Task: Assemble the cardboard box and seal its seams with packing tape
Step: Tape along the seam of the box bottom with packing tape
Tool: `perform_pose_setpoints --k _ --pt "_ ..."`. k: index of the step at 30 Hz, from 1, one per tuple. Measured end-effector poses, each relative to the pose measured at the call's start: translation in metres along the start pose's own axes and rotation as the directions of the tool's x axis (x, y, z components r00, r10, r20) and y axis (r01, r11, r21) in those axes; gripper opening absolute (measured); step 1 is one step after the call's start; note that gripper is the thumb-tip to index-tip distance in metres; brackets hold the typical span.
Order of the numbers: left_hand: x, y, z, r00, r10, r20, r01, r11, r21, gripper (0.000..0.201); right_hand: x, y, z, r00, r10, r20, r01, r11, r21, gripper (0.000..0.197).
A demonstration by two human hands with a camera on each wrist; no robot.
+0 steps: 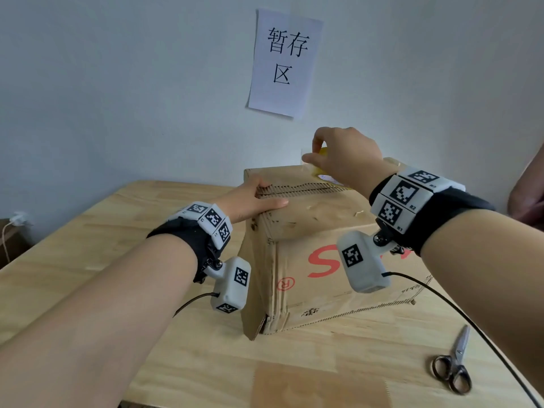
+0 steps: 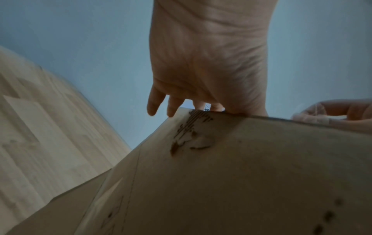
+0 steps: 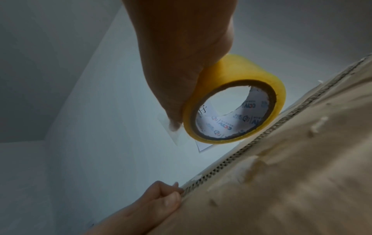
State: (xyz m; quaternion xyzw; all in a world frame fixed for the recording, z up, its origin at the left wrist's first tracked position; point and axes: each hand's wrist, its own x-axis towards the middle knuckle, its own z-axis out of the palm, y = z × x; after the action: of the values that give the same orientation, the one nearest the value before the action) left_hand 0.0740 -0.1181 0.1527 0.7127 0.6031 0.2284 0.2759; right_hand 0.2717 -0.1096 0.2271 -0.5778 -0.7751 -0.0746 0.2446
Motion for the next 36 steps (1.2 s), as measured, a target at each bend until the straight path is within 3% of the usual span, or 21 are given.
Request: perform_pose_setpoints --k 6,13,17,20,27,36 --pt "-0.002 0.007 0.007 1.000 0.005 -0.008 -0.004 0.996 0.087 0.081 -0.011 0.013 0.011 0.987 0.103 -0.124 -0.094 0.992 0.079 0.022" --pt "-0.015 0.032 0.022 0.998 -0.049 0.025 0.042 0.974 0.224 0.086 -0.016 0.018 0.009 0.988 0.078 -0.135 -0.066 0.994 0.087 0.025" --pt "-0.010 0.055 0.031 0.990 -0.139 0.010 0.119 0.879 0.462 0.120 -0.024 0.022 0.007 0.988 0.063 -0.140 -0.047 0.992 0.114 0.024" --pt "-0.005 0.059 0.041 0.991 -0.130 0.010 0.119 0.932 0.343 0.129 -0.029 0.026 0.004 0.986 0.070 -0.152 -0.051 0.991 0.123 0.025" --pt "-0.013 0.050 0.032 0.996 -0.042 0.074 0.020 0.961 0.277 0.096 -0.035 0.030 0.000 0.981 0.096 -0.166 -0.069 0.984 0.163 0.025" --pt "-0.026 0.031 0.010 0.995 0.031 0.090 -0.051 0.972 0.228 0.085 -0.033 0.013 -0.007 0.993 0.065 -0.096 -0.047 0.982 0.183 0.026"
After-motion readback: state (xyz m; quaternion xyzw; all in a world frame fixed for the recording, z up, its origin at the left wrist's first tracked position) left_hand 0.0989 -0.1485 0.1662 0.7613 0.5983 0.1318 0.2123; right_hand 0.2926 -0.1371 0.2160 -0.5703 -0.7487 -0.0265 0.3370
